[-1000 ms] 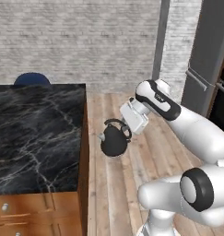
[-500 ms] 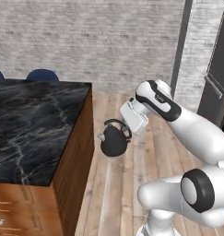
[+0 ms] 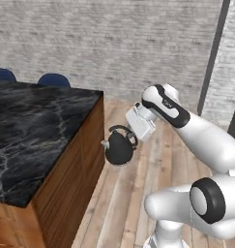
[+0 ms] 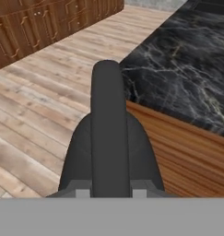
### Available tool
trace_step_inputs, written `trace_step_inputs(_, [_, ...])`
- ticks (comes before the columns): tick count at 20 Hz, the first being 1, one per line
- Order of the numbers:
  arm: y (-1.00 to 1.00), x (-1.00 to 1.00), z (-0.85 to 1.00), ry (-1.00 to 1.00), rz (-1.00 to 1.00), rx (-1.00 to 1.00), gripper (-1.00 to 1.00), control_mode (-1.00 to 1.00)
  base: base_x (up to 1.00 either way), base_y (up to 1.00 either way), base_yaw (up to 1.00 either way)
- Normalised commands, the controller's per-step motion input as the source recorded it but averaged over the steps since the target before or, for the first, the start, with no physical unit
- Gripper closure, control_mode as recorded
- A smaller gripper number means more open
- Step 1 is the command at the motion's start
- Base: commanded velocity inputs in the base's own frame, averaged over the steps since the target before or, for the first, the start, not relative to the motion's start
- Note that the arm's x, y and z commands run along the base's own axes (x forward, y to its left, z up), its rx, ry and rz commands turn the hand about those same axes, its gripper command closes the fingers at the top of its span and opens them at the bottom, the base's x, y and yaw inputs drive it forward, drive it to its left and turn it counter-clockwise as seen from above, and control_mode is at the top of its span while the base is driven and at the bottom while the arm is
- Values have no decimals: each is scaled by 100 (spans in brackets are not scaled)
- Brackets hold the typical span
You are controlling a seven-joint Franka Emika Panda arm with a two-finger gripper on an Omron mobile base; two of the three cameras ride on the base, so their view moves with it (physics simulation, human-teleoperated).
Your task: The kettle is done boiling. Turn off the stove, then wait for 300 timesteps before moving the kettle to the dining table.
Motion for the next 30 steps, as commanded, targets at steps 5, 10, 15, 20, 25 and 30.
trace_step_inputs(5, [0,0,0,0,0,0,100,100,39,-68,31])
trace_step_inputs(10, [0,0,0,0,0,0,100,100,41,-69,32])
trace_step_inputs(15, [0,0,0,0,0,0,100,100,39,-68,32])
trace_step_inputs(20, [0,0,0,0,0,0,100,100,32,-72,33])
trace_step_inputs(25, [0,0,0,0,0,0,100,100,21,-71,37])
trace_step_inputs(30, [0,0,0,0,0,0,100,100,20,-68,39])
